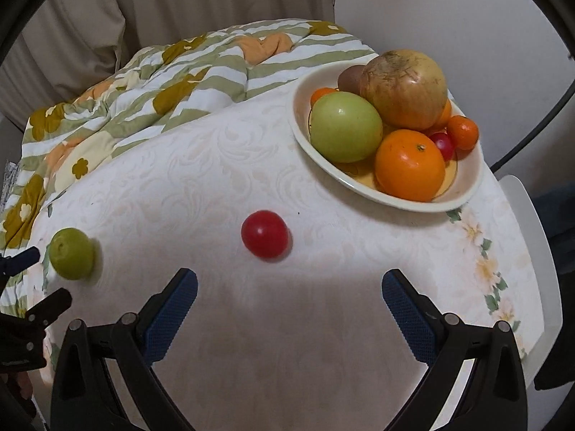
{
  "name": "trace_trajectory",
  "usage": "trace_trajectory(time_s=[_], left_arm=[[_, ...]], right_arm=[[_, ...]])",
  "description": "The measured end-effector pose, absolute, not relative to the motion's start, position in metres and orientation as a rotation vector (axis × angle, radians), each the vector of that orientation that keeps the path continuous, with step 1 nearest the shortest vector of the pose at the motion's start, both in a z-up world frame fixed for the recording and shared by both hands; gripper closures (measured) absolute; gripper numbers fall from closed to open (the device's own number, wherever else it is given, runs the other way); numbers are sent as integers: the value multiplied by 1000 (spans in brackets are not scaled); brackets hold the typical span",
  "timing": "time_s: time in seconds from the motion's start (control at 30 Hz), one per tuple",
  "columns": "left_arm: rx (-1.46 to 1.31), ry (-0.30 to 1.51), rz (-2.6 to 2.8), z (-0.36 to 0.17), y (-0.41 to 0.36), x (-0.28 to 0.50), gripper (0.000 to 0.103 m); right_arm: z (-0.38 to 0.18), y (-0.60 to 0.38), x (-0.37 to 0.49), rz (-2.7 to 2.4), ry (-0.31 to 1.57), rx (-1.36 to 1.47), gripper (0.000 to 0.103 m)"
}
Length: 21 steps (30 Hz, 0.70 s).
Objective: Organize fruits
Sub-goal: 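Grasp the green apple with the left tool while the right tool grasps the red tomato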
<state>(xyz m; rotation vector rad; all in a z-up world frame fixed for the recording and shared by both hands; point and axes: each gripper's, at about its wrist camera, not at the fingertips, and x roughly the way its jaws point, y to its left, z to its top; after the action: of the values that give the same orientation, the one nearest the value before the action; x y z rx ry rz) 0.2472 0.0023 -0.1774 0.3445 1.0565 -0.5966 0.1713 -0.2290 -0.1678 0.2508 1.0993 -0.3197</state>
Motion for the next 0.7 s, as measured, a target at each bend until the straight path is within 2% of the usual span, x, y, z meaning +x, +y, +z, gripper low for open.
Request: trace_trajectory(time_s=[0.17, 0.37, 0.47, 0.57, 0.7], left_arm=[[346, 1065, -595, -190, -8, 254, 26], [342, 1078, -614, -197, -13, 259, 42], [357, 1071, -618, -197, -15, 258, 42], [357, 1074, -618, -197, -15, 258, 42], [357, 1078, -617, -197, -15, 258, 42]], right_arm=[[-173, -227, 179, -295, 1087, 221, 5], [-180, -226, 186, -281, 1087, 209, 13], [-181, -224, 187, -276, 1081, 197, 15], [-185, -224, 191, -263, 1093, 201, 29], [-190, -225, 194, -252, 1098, 215, 40]])
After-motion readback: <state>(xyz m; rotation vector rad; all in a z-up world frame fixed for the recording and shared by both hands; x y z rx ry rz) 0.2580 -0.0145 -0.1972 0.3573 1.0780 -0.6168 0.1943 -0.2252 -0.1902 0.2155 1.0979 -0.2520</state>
